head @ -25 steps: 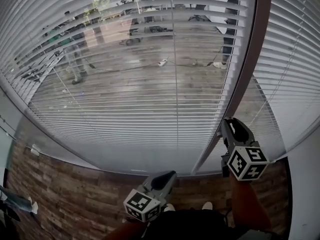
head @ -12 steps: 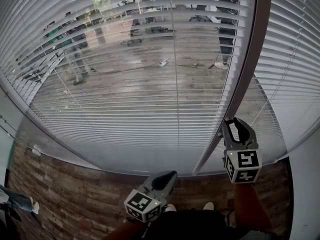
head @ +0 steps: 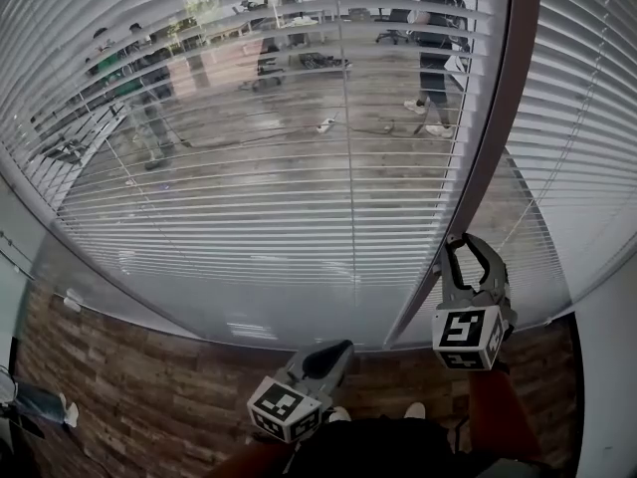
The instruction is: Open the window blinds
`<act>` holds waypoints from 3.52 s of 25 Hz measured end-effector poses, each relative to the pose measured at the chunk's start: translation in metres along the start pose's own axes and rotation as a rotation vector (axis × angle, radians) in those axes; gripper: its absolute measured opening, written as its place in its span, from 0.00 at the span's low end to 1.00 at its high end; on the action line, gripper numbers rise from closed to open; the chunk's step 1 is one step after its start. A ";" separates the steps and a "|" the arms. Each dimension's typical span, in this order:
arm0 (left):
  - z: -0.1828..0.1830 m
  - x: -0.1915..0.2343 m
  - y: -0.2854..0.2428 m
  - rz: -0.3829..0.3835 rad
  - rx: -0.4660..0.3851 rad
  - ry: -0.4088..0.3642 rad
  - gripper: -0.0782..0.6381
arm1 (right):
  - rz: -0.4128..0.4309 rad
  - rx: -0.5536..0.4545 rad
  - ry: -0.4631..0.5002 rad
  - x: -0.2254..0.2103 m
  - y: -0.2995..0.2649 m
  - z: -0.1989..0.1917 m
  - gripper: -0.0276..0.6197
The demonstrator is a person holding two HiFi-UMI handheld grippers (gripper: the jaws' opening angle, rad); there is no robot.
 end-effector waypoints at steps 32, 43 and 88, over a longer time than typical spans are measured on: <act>0.006 -0.005 -0.008 -0.007 0.026 0.019 0.11 | 0.138 -0.092 -0.668 -0.026 -0.009 -0.007 0.28; 0.007 -0.004 -0.003 -0.003 0.019 0.018 0.11 | 0.064 -0.044 -0.276 -0.018 -0.004 0.004 0.27; 0.010 -0.003 -0.005 0.004 0.024 0.015 0.11 | 0.155 -0.088 -0.583 -0.025 -0.007 -0.002 0.28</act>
Point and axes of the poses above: the fingertips, and each gripper's own axes: y backward along the fingers, x to its left, z out of its top, the point moved 6 cm from there along y, backward along the fingers, and after that the axes turned 7 degrees about y, right-handed, at the moved point
